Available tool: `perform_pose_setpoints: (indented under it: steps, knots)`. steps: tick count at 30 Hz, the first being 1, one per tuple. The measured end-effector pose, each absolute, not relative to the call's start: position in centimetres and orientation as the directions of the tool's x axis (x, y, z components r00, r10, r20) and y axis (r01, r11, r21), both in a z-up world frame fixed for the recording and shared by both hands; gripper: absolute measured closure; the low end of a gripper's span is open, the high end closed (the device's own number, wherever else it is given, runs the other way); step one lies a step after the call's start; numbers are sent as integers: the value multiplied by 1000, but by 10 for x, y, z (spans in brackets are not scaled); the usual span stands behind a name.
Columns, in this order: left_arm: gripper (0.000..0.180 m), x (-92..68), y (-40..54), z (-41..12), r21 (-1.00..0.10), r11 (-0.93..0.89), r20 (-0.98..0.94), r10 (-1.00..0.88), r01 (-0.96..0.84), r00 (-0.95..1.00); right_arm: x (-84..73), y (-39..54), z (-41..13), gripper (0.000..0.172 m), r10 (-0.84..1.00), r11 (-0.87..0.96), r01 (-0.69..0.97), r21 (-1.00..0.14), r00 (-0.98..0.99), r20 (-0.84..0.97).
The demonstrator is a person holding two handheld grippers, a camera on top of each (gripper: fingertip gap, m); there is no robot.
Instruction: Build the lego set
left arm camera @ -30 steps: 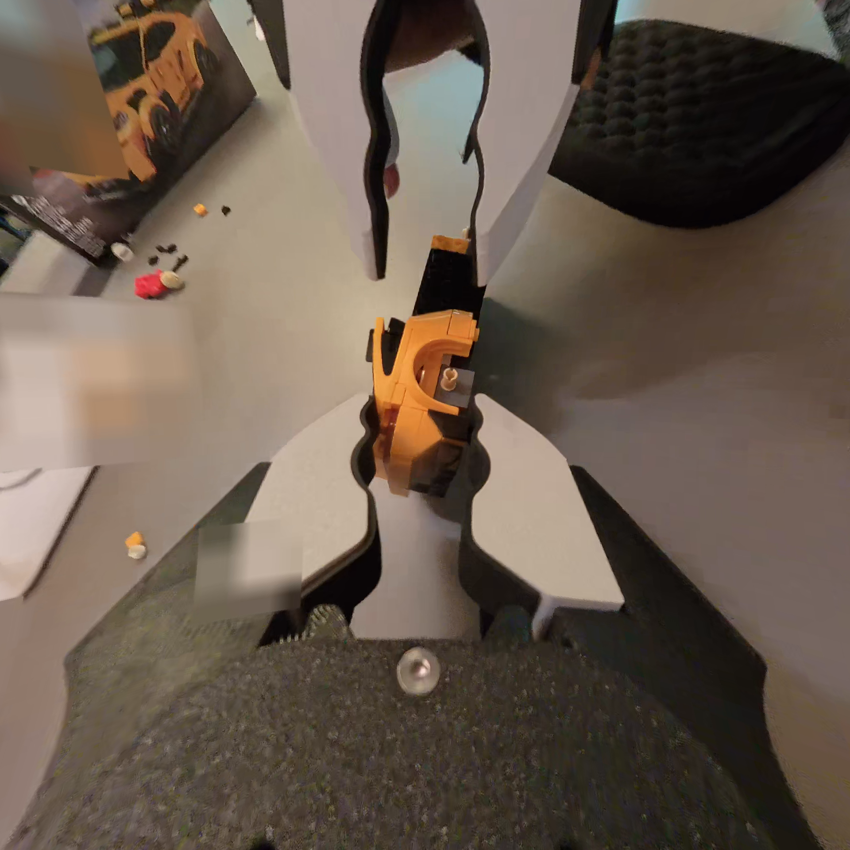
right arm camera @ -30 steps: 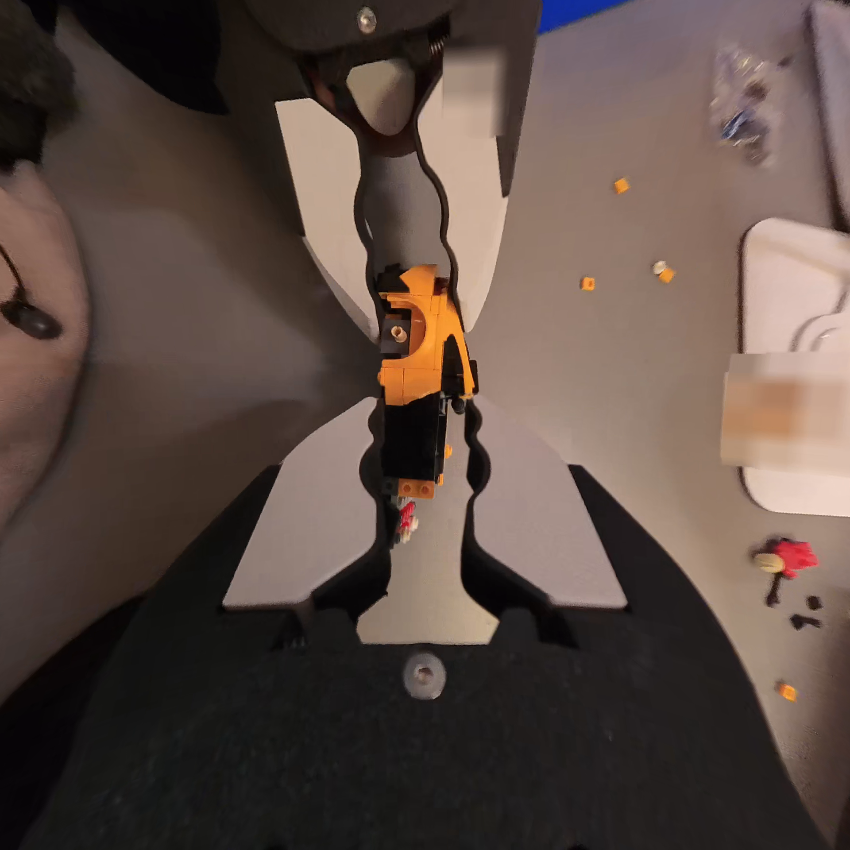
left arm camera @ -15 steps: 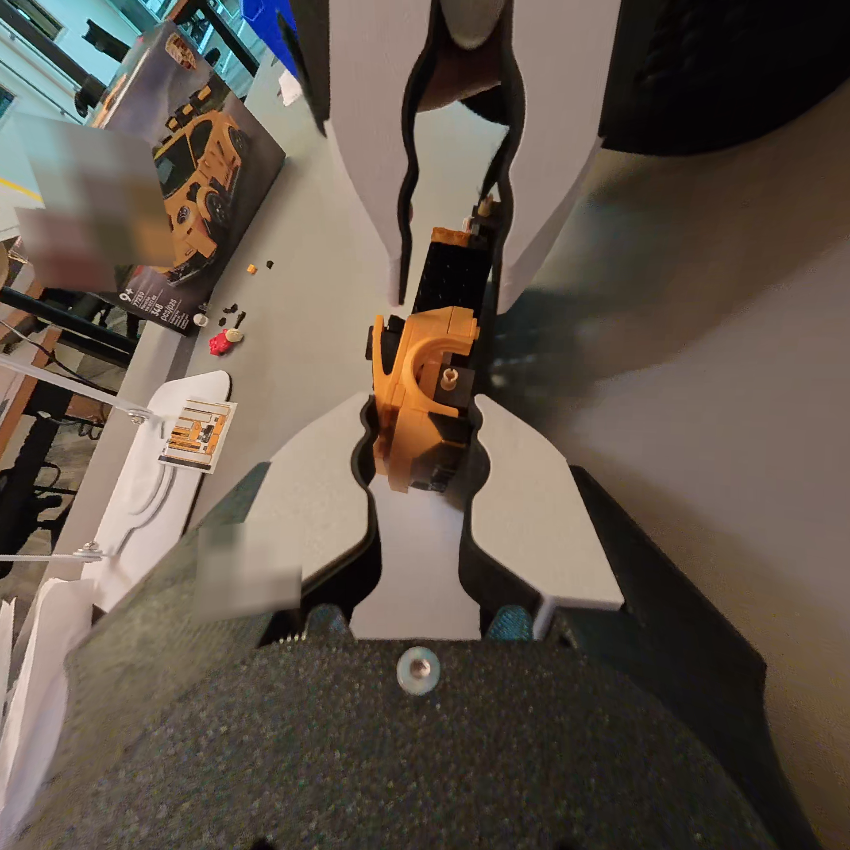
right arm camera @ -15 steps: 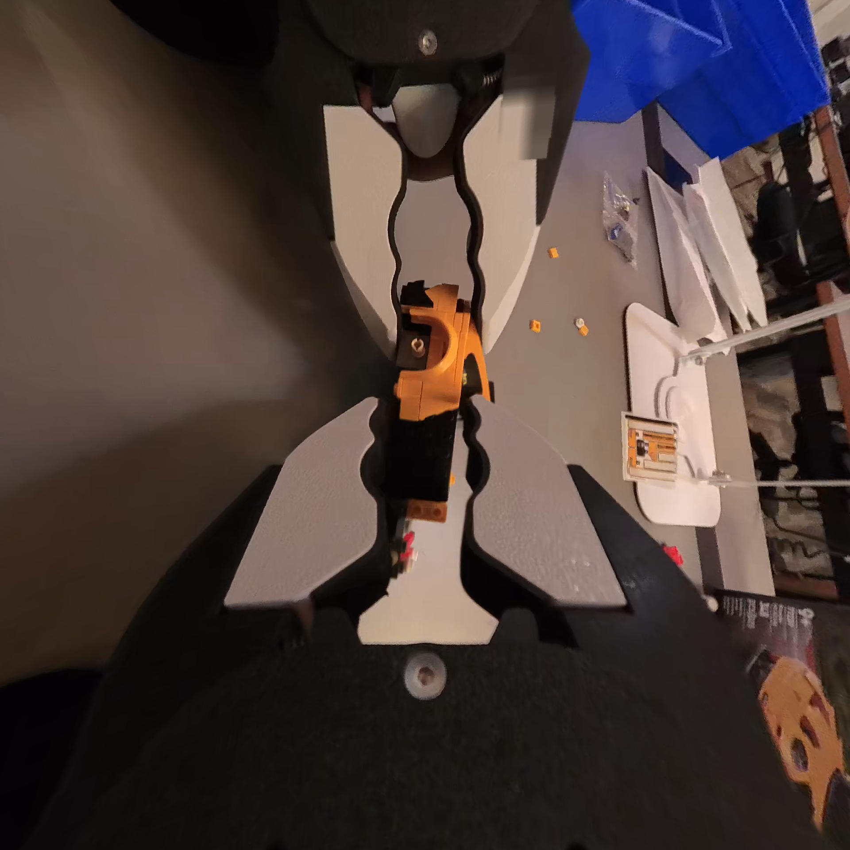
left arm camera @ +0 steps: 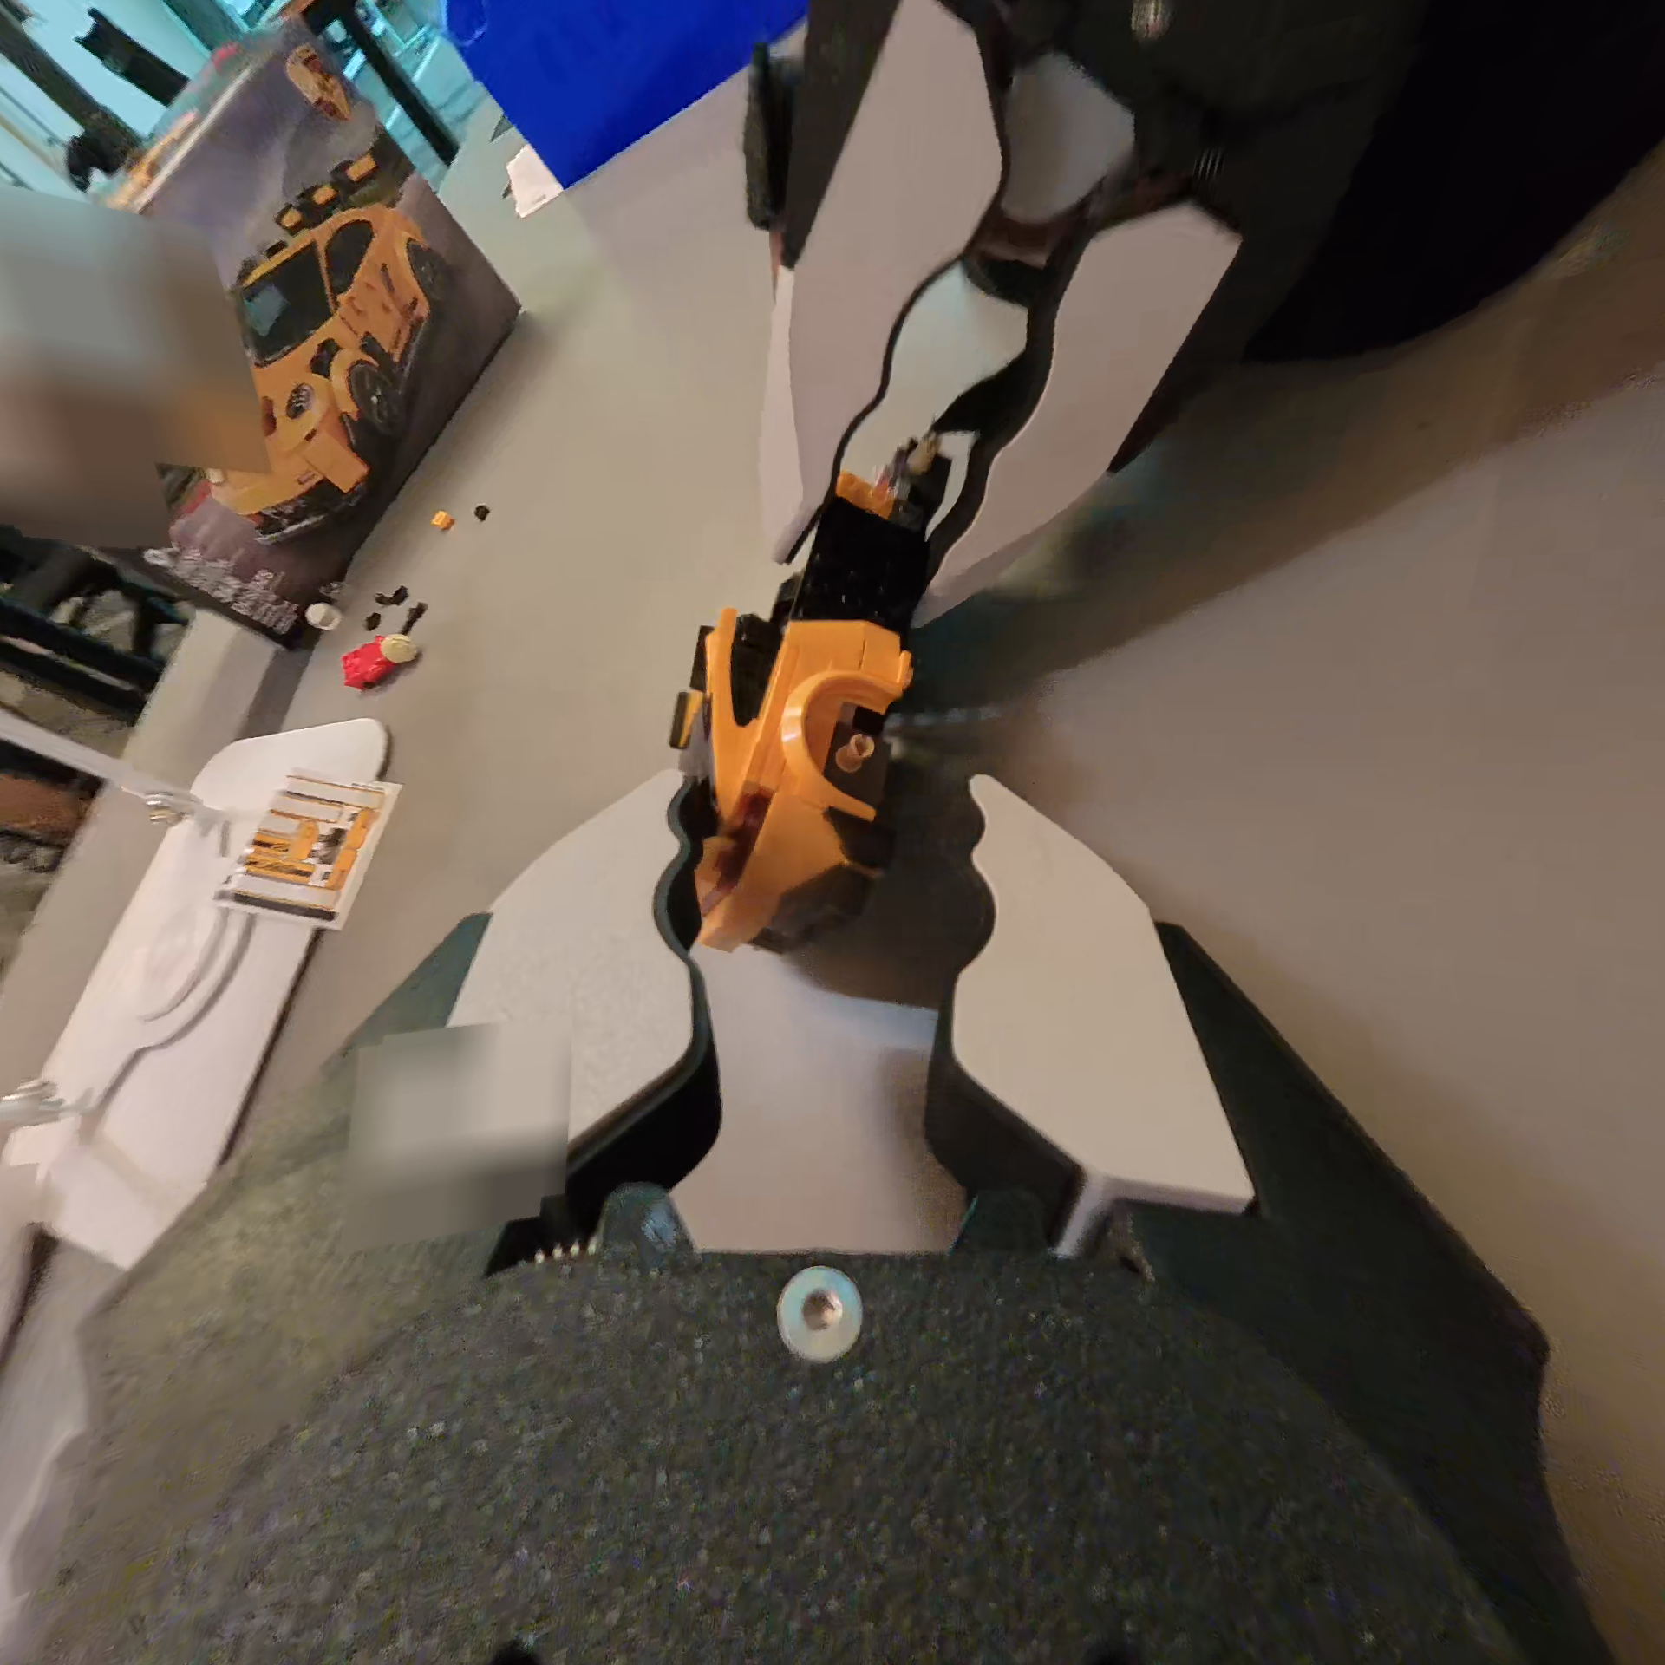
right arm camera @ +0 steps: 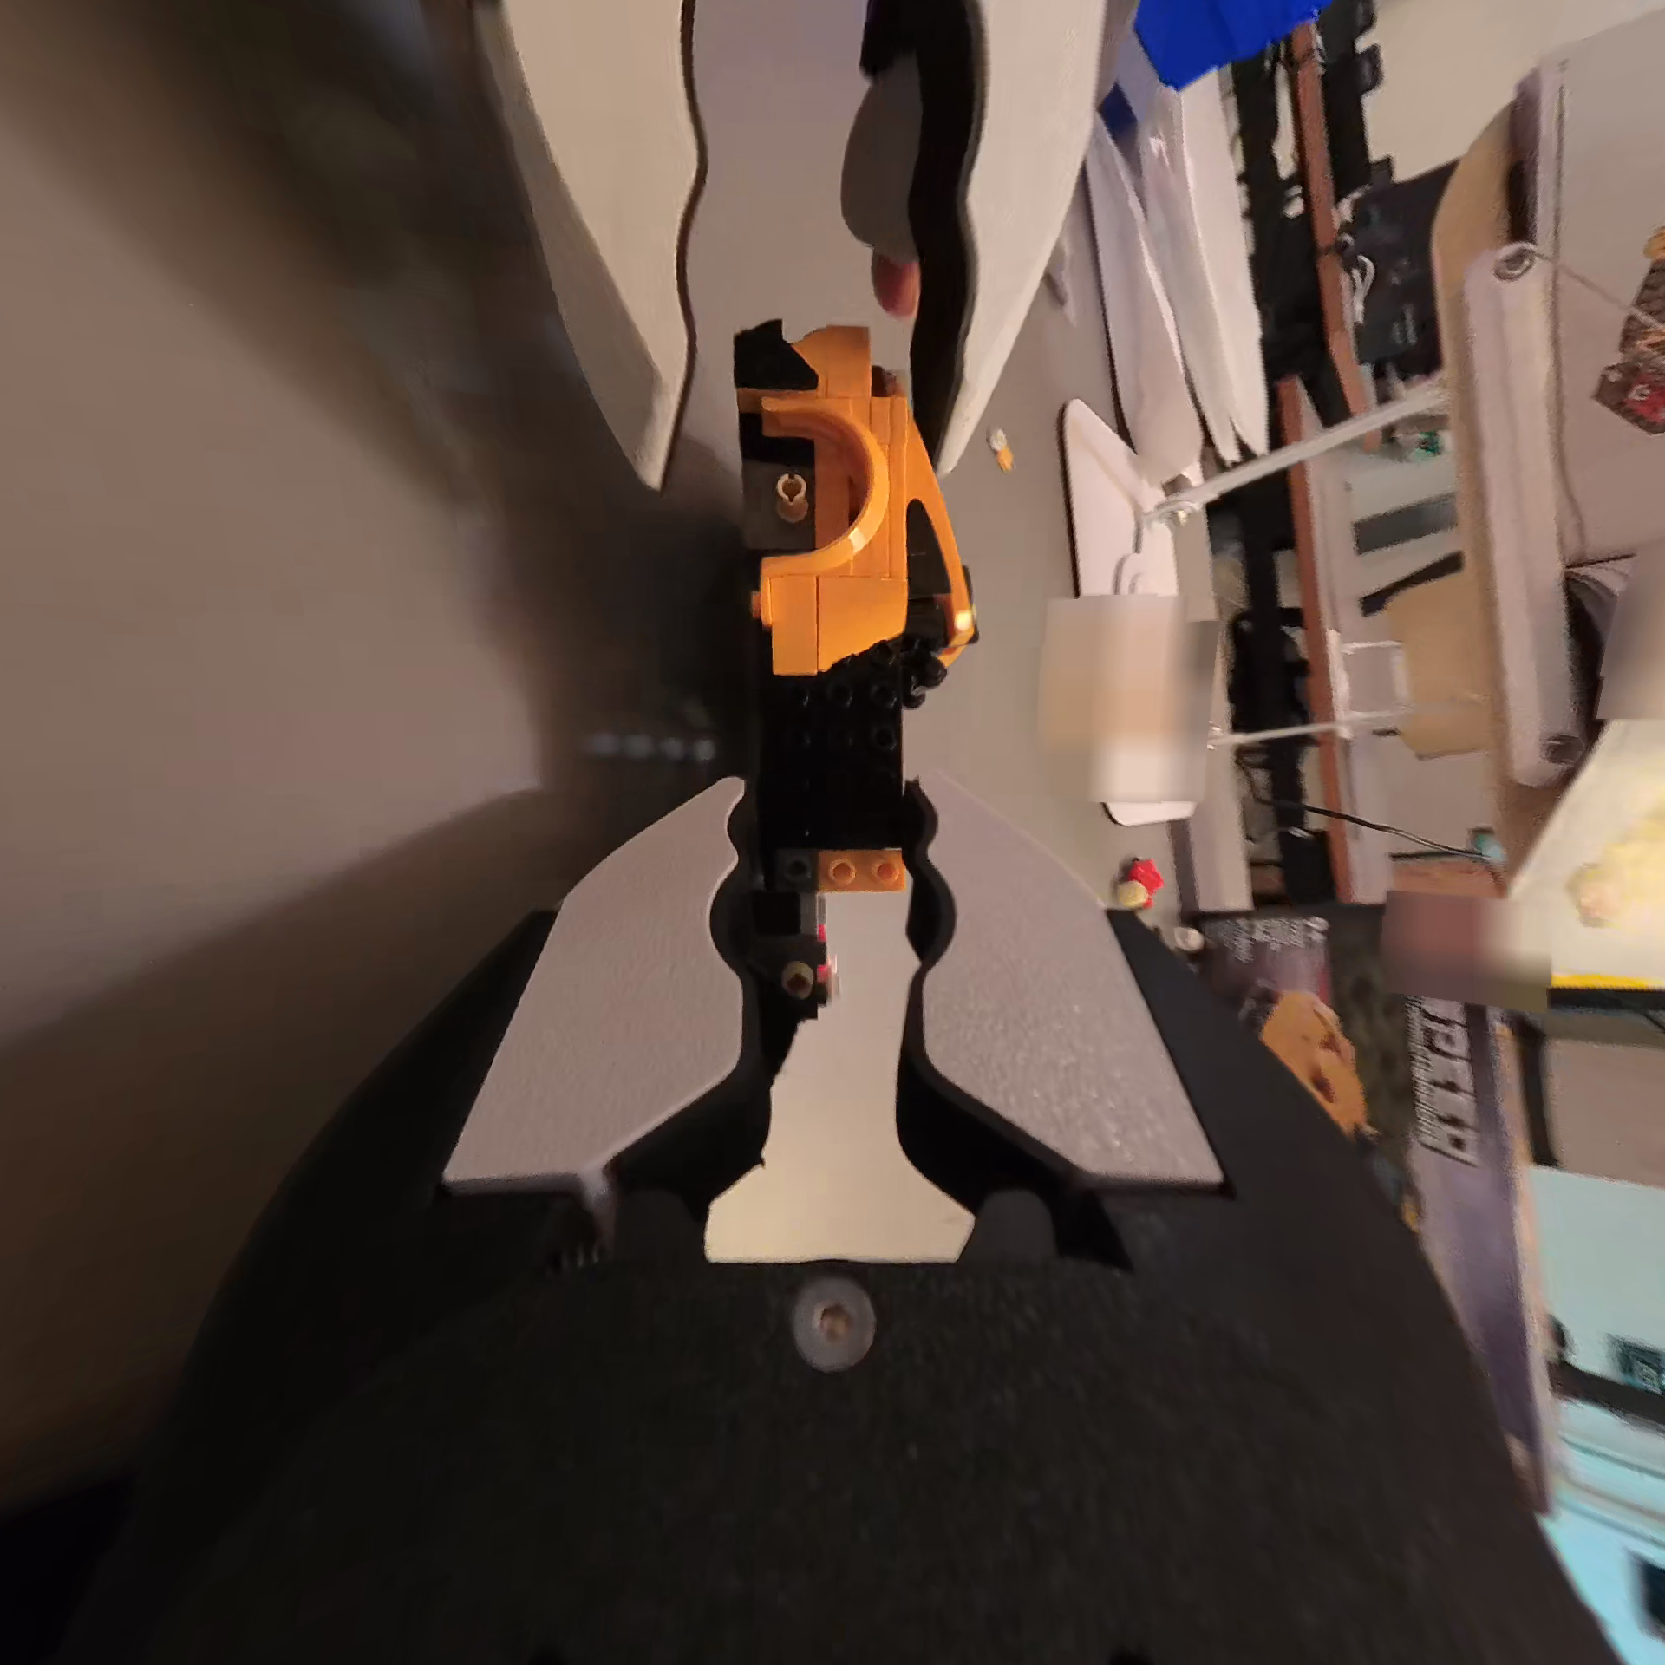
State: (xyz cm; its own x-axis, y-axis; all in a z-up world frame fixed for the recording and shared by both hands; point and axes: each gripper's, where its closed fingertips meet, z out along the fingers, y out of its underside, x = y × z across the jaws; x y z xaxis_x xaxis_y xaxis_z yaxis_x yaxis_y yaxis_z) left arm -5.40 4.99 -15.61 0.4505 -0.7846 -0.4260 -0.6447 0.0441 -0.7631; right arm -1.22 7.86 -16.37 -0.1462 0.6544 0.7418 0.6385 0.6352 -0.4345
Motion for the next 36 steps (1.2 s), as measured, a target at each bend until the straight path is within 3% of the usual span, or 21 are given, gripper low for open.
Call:
perform_pose_setpoints:
  steps: [6, 10, 16, 18, 21, 24, 26, 29, 36]
  knots:
    - [120, -55, 49, -151, -868, -128, -167, -835, -480, 524, -10, 76, -166, 141, 546, 666, 676, -316, -152, 824]
    - [111, -56, 50, -161, -870, -286, 18, -832, -402, 554, -10, 69, -166, 141, 473, 696, 675, -246, -173, 864]
    - [120, -57, 51, -168, -851, -272, -27, -831, -448, 556, -8, 57, -170, 142, 464, 707, 667, -232, -191, 865]
    - [120, -57, 50, -170, -842, -240, -71, -839, -484, 540, -7, 53, -173, 142, 520, 691, 663, -287, -180, 835]
    - [120, -57, 47, -171, -829, -199, -121, -849, -523, 514, -6, 43, -170, 144, 658, 635, 625, -454, -131, 742]
    - [120, -59, 45, -173, -818, -160, -163, -857, -553, 489, -4, 35, -159, 137, 843, 478, 574, -665, -89, 530]
    - [120, -59, 44, -174, -807, -136, -193, -859, -575, 474, -1, 38, -154, 127, 926, 347, 567, -747, -84, 367]
    - [120, -60, 44, -175, -798, -118, -216, -859, -591, 464, 4, 51, -166, 106, 983, 183, 636, -749, -98, 157]
    - [118, -68, 53, -179, -783, -135, -251, -825, -608, 506, -12, 61, -179, 104, 987, 135, 684, -717, -155, 38]
